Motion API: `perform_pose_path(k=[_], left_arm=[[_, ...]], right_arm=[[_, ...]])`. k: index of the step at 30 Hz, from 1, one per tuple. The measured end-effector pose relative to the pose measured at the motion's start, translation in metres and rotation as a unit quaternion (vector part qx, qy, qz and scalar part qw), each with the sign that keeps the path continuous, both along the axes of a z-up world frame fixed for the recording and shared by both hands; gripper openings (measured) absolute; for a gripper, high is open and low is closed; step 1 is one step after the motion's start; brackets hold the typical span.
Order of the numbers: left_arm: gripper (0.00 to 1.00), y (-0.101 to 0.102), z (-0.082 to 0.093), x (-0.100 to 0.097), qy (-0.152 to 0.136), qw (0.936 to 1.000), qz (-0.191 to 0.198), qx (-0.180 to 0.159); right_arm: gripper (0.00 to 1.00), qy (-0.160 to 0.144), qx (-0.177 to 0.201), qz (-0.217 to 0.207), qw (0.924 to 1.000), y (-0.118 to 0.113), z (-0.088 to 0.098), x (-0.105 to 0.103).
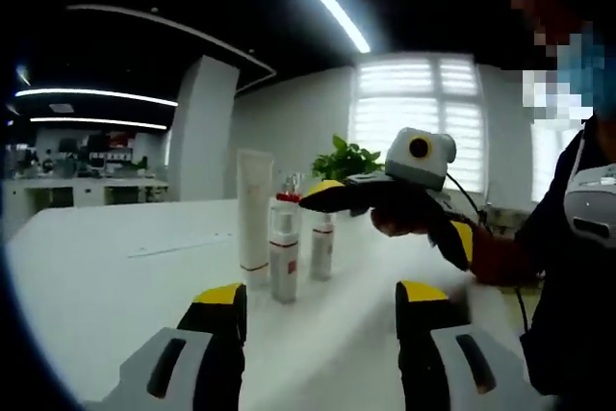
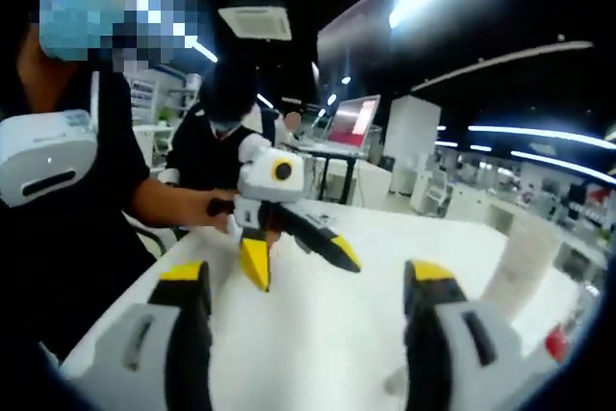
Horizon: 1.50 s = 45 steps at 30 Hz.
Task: Arrange the skincare products in the storage area until every visible bottle or jar stands upright without overlapping.
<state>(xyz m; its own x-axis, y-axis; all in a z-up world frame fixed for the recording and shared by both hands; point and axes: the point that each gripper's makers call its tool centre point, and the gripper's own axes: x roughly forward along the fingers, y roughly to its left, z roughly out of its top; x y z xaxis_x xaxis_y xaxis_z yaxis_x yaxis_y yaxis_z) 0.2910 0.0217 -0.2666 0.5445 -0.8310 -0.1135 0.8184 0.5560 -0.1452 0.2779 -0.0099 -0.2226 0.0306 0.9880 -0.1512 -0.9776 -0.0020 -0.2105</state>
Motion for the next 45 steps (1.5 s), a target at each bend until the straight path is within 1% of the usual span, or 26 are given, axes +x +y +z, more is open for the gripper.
perform_pose_path(k=[3, 5, 7, 9, 10, 13, 14, 18, 22, 24, 27, 35, 45], left_arm=[[0.68, 0.015, 0.001, -0.016, -0.003, 0.9999, 0.008, 0.008], [0.69, 0.025, 0.003, -0.024, -0.003, 0.9998, 0.018, 0.007], [0.71, 0.034, 0.007, -0.031, -0.003, 0.9996, 0.028, 0.005], [0.75, 0.041, 0.011, -0.036, -0.006, 0.9993, 0.037, 0.002], [0.78, 0.044, 0.012, -0.038, -0.006, 0.9992, 0.039, 0.000], [0.96, 0.049, 0.015, -0.042, -0.010, 0.9984, 0.055, -0.004], [0.99, 0.051, 0.014, -0.044, -0.012, 0.9983, 0.058, -0.001], [0.99, 0.056, 0.012, -0.052, -0.018, 0.9982, 0.058, 0.007], [1.00, 0.065, 0.013, -0.055, -0.022, 0.9976, 0.064, 0.016], [1.00, 0.071, 0.014, -0.056, -0.022, 0.9972, 0.068, 0.018], [0.99, 0.078, 0.012, -0.058, -0.019, 0.9967, 0.074, 0.027], [0.95, 0.095, 0.005, -0.069, -0.012, 0.9957, 0.082, 0.040], [0.92, 0.115, 0.001, -0.078, -0.010, 0.9942, 0.098, 0.041]], right_arm=[[0.94, 0.014, 0.010, 0.012, 0.9998, 0.004, 0.001, -0.008], [0.97, 0.026, 0.025, 0.020, 0.9992, 0.008, 0.005, -0.013], [1.00, 0.030, 0.026, 0.022, 0.9990, 0.012, 0.005, -0.015], [1.00, 0.034, 0.026, 0.024, 0.9988, 0.016, 0.003, -0.017], [1.00, 0.037, 0.024, 0.025, 0.9987, 0.019, 0.002, -0.019], [1.00, 0.049, 0.018, 0.033, 0.9981, 0.027, -0.004, -0.025], [1.00, 0.050, 0.014, 0.036, 0.9980, 0.030, -0.007, -0.028], [1.00, 0.051, -0.010, 0.043, 0.9977, 0.041, -0.019, -0.035], [1.00, 0.053, -0.022, 0.046, 0.9973, 0.052, -0.022, -0.036], [0.97, 0.053, -0.039, 0.046, 0.9968, 0.057, -0.027, -0.035], [0.94, 0.054, -0.051, 0.051, 0.9959, 0.066, -0.032, -0.038], [0.90, 0.056, -0.068, 0.061, 0.9942, 0.085, -0.039, -0.044], [0.83, 0.059, -0.081, 0.074, 0.9922, 0.104, -0.047, -0.053]])
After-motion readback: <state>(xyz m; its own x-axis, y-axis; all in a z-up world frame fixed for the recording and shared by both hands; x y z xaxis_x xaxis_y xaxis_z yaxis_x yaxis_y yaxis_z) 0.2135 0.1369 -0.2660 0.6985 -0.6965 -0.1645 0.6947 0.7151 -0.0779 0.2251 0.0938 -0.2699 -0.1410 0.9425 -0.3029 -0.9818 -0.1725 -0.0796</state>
